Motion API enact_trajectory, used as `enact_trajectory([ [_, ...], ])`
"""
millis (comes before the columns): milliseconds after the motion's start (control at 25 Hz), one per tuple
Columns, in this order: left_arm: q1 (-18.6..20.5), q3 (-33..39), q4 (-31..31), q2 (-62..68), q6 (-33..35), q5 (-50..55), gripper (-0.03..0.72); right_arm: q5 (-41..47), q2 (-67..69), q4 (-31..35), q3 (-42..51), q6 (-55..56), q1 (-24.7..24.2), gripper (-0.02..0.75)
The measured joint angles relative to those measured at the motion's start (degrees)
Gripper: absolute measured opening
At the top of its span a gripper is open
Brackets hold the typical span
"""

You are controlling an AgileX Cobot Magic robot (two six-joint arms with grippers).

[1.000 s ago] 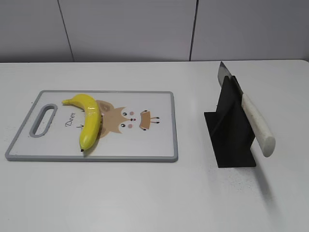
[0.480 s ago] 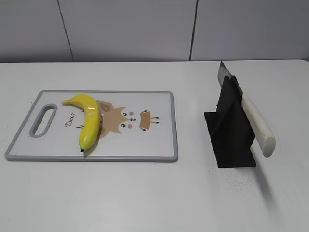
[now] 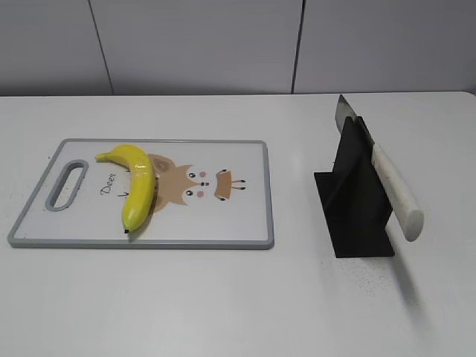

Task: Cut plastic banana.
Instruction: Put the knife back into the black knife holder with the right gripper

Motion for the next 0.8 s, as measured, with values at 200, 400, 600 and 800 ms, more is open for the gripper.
enact_trajectory([
  [200, 0.0, 0.0, 0.0, 0.0, 0.0, 0.0, 0.583, 0.0, 0.0, 0.1, 0.0, 0.0, -0.8, 0.578],
  [400, 0.0, 0.0, 0.0, -1.7, 0.0, 0.0, 0.583, 0.0, 0.0, 1.0, 0.0, 0.0, -7.5, 0.577],
  [600, 0.2, -0.1, 0.0, -4.3, 0.0, 0.0, 0.583, -0.1, 0.0, 1.0, 0.0, 0.0, -17.5, 0.577],
  [800, 2.2, -0.1, 0.0, -4.3, 0.0, 0.0, 0.583, -0.1, 0.0, 1.0, 0.0, 0.0, -23.7, 0.576],
])
